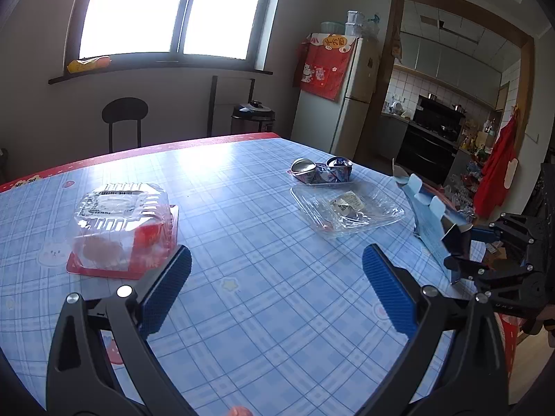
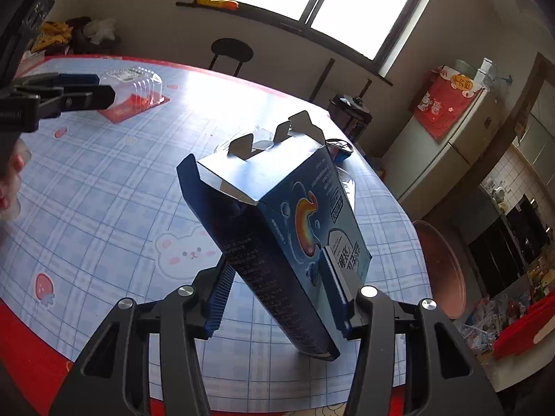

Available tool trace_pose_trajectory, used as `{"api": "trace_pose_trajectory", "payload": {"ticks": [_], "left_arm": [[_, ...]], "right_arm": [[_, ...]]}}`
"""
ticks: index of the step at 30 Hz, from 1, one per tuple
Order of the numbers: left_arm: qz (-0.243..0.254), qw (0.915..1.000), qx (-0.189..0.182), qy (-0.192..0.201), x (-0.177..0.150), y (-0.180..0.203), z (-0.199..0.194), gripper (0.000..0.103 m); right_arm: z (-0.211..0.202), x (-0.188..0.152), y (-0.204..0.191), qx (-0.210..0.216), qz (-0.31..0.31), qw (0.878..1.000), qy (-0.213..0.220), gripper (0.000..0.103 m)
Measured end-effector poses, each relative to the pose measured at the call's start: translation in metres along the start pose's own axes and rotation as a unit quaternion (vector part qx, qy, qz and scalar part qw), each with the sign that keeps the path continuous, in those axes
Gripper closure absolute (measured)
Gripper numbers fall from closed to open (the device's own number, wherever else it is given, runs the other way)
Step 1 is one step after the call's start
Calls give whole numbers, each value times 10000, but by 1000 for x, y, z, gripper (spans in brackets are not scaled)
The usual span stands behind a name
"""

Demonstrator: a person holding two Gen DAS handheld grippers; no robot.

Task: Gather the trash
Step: 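Grasp the blue printed box with the right tool and lift it, then hold the box raised with the right tool while the left tool reaches the clear plastic tray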

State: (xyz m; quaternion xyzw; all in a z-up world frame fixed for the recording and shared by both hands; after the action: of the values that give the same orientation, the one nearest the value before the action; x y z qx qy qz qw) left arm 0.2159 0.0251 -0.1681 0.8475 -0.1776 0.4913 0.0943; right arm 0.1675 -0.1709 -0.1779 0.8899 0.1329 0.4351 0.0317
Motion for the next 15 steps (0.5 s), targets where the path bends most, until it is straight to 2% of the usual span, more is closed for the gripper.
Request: {"api": "trace_pose_trajectory", "payload": {"ticks": [6, 10, 15], "left_arm": [[-54, 10000, 28, -12, -1, -4, 0, 6], [-76, 10000, 16, -29, -1, -4, 1, 6], [-65, 10000, -20, -38, -2, -4, 2, 6]], "right_arm": [[-37, 13, 31, 362, 1147, 9908, 614, 65], [-44, 7, 53, 542, 1977, 9748, 881, 65], [-46, -6, 78, 723, 2907, 9484, 1043, 65]]}}
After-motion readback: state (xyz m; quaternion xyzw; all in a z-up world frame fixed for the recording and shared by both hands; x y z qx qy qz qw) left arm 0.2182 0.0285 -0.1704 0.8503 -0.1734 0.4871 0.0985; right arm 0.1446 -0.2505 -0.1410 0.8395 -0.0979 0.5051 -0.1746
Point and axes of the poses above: each gripper's, at about its wrist camera, not at the fingertips, and z roughly the way its jaws point, y to its right, x to its top, the point moved 7 cm from there along z, roughly the way its jaws point, and after that the axes turned 12 degrees about z, right-handed, at the moved point
